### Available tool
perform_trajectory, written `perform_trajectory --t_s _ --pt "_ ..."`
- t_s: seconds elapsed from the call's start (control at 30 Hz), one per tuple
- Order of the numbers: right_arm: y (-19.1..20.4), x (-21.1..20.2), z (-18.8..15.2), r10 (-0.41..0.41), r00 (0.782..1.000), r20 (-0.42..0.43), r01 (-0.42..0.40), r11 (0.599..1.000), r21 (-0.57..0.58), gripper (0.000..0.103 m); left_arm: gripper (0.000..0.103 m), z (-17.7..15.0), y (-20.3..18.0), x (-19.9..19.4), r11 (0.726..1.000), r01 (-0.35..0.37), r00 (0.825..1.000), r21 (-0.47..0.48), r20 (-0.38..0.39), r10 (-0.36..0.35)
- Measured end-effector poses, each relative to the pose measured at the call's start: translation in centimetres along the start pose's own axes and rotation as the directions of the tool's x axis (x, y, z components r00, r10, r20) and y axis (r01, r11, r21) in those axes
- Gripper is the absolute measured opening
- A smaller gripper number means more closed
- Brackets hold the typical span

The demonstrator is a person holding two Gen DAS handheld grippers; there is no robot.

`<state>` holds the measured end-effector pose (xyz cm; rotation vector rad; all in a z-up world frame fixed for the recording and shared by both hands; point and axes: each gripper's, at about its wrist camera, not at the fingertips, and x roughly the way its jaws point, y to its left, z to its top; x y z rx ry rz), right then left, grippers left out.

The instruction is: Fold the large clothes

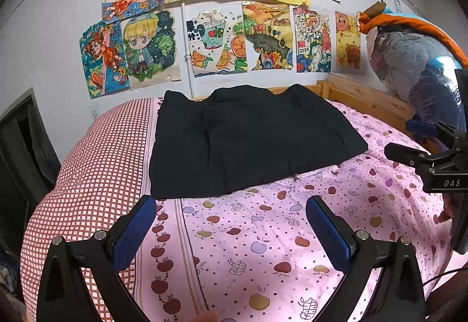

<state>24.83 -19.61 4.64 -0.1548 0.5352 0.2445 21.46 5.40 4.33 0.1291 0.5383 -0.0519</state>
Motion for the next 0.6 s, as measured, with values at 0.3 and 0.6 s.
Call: perform_trajectory --t_s 0.3,0.6 --pt "-0.02 0.02 0.05 -0.004 1.000 -0.002 0.004 1.000 -0.001 0.098 0.103 0.03 -0.72 -0.72 0.998 0.016 1.000 0.057 0.022 -0.018" --pt "-0.34 0.40 0.04 -0.011 1.000 -0.017 0.012 1.000 0.013 0.098 0.103 0.07 -0.48 -0.18 0.998 0.009 1.000 0.065 -0.002 -0.009"
